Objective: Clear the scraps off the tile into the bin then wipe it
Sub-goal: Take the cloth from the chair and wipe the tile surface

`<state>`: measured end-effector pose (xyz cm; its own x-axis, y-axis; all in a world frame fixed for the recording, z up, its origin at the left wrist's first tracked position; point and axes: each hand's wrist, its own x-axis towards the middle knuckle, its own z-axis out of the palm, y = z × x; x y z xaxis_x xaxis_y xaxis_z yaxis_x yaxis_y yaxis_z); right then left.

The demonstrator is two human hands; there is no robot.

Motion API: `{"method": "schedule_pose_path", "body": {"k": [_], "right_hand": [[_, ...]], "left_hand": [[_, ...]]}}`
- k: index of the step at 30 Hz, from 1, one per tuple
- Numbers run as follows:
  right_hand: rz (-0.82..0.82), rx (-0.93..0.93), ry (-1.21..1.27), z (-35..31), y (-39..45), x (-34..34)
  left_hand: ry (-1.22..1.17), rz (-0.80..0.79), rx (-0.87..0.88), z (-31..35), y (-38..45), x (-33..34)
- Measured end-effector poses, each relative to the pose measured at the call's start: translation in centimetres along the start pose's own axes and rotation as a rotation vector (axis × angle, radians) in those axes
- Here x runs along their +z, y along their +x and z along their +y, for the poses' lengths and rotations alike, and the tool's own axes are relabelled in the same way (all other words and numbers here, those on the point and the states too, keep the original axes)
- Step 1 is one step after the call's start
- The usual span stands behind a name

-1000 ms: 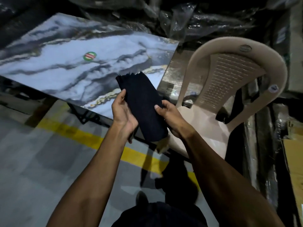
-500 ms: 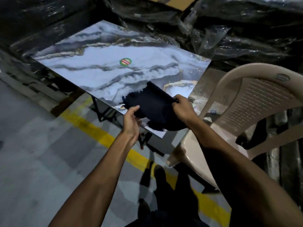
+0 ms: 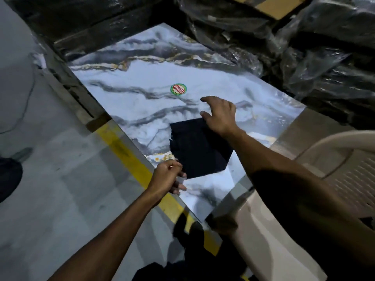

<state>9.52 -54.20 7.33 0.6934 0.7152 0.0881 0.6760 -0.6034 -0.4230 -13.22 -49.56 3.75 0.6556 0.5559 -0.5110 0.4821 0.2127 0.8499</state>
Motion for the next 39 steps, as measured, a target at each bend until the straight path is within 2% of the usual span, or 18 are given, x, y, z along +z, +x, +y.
{"method": "schedule_pose_path", "body": {"k": [2,4,7,11,13,15,18,20,24,28,30,32,34,37,39], "right_hand": [[-0.004,0.051,0.073,0.7,-0.3,1.3],[0.012,0.203,0.094,1.5,-1.6,2.6],[0.039,0.407,0.008,1.8,-4.3,4.4],[-0.064,0.529,-0.068,0.7,-6.3,7.0],[-0.05,0.526,-0.121,0.0,-6.6,8.3],[-0.104,0.524,-0.179,-0.4,-6.7,9.3],[-0.105,0.536,-0.247,-0.7,-6.3,10.3],[-0.113,0.567,-0.258,-1.2,-5.4,10.6],[-0.144,0.623,-0.265,-2.7,-2.8,10.7],[-0.073,0.642,-0.222,-5.4,-0.2,11.7],[0.029,0.68,-0.19,-6.9,1.0,12.3],[0.152,0.769,-0.155,-7.4,1.7,12.3],[0.239,0.901,-0.086,-7.6,2.2,12.0],[0.266,1.035,-0.018,-7.3,2.4,11.9],[0.248,1.05,0.001,-6.6,2.6,11.7]], "left_hand": [[0.155,0.135,0.082,-0.1,1.9,-0.5],[0.352,0.245,0.193,-0.2,4.1,-1.3],[0.599,0.282,0.319,0.6,6.7,-2.0],[0.873,0.2,0.453,2.1,10.9,-2.5],[0.998,0.122,0.458,3.2,13.1,-2.6],[1.125,0.036,0.45,4.2,15.0,-2.3],[1.278,-0.008,0.511,5.2,17.4,-1.9],[1.29,-0.042,0.571,5.8,18.9,-2.1],[0.895,-0.267,0.476,7.9,20.2,-3.1],[0.764,-0.245,0.508,9.4,20.7,-6.3],[0.84,-0.265,0.537,9.7,21.3,-8.4],[1.057,-0.249,0.548,9.8,22.2,-10.3],[1.284,-0.155,0.578,9.7,23.0,-11.6],[1.364,-0.055,0.833,9.3,24.3,-12.0],[1.359,-0.106,1.04,9.2,24.8,-11.2]]}}
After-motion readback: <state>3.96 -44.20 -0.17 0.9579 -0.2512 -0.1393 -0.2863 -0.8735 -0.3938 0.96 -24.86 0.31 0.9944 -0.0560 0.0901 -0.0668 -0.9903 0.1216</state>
